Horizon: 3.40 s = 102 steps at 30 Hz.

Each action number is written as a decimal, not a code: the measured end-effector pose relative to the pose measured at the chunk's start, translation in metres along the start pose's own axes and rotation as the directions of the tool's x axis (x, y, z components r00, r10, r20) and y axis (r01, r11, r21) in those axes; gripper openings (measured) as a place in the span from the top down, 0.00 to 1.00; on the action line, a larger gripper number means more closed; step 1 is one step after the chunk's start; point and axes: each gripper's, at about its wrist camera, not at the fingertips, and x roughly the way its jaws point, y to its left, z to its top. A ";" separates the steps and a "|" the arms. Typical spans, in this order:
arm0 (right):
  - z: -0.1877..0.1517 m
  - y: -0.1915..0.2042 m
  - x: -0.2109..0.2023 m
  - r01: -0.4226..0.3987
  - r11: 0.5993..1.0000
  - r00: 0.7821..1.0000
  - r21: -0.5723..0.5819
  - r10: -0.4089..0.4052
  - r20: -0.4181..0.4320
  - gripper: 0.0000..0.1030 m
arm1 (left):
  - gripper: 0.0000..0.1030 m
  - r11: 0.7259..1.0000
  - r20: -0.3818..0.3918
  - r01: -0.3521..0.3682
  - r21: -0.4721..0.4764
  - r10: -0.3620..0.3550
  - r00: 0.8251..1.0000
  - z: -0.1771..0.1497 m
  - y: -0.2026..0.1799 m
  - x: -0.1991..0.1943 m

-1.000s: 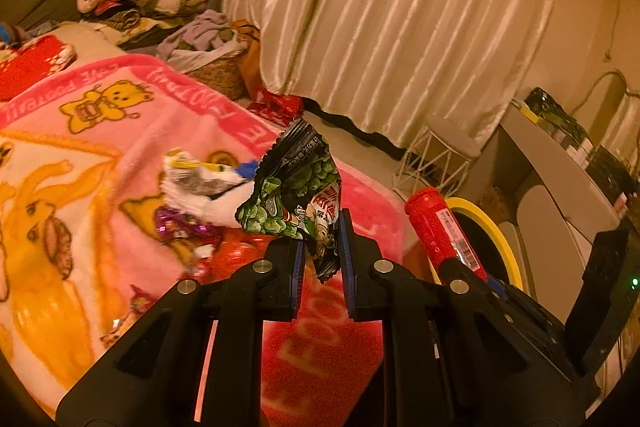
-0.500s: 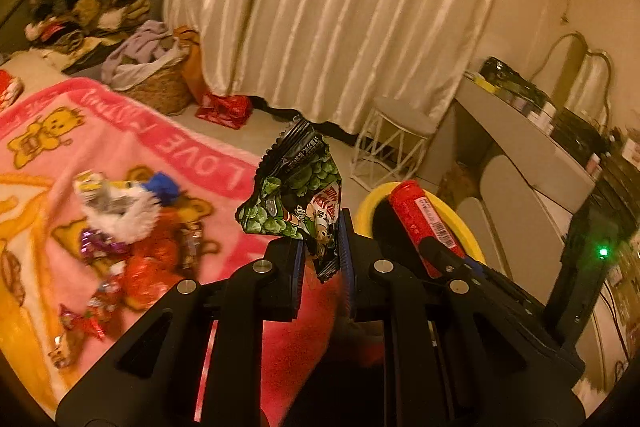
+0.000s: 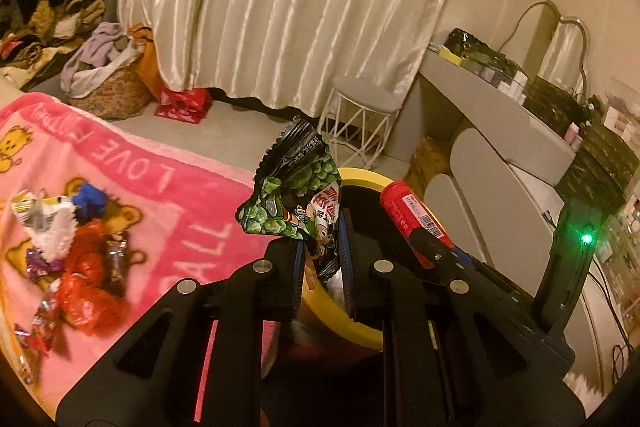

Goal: Collect trash
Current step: 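Carry the green wrapper and red can over the bin with both tools, then open both grippers to drop the wrapper and red can into the bin, then move both tools back to the trash pile on the blanket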

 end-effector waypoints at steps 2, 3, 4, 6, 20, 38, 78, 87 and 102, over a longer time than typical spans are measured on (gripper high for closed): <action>0.000 -0.008 -0.001 0.018 1.000 1.000 0.017 -0.018 -0.003 0.74 | 0.90 1.000 -0.014 0.011 0.007 -0.011 1.000 0.000 -0.005 0.007; 0.000 -0.012 -0.001 0.027 0.999 1.000 0.024 -0.027 -0.004 0.74 | 0.90 1.000 -0.021 0.017 0.011 -0.016 1.000 0.001 -0.007 0.011; 0.000 -0.015 -0.001 0.032 0.999 0.999 0.030 -0.032 -0.004 0.74 | 0.90 1.000 -0.030 0.023 0.015 -0.023 0.999 0.001 -0.010 0.016; 0.000 -0.022 -0.002 0.048 0.998 0.999 0.043 -0.048 -0.005 0.74 | 0.90 0.999 -0.046 0.036 0.020 -0.035 0.998 0.001 -0.014 0.023; 0.007 -0.054 0.011 0.087 0.985 0.995 0.149 -0.078 -0.063 0.54 | 0.43 0.992 -0.239 0.111 0.060 -0.094 0.966 0.005 -0.034 0.097; 0.018 -0.064 0.014 0.154 0.978 0.987 0.144 -0.145 -0.070 0.40 | 0.11 0.999 -0.177 -0.029 -0.026 0.024 0.984 0.021 0.014 0.076; 0.009 0.144 0.038 -0.181 0.956 0.977 -0.232 0.148 -0.151 0.25 | 0.11 0.907 0.035 -0.243 -0.343 0.271 0.962 0.031 0.196 -0.068; -0.017 0.194 0.054 -0.295 0.905 0.944 -0.306 0.226 -0.240 0.25 | 0.11 0.865 0.031 -0.287 -0.411 0.328 0.944 0.023 0.239 -0.090; -0.069 0.241 0.082 -0.408 0.824 0.882 -0.393 0.244 -0.404 0.25 | 0.16 0.814 -0.043 -0.304 -0.495 0.327 0.944 -0.007 0.294 -0.087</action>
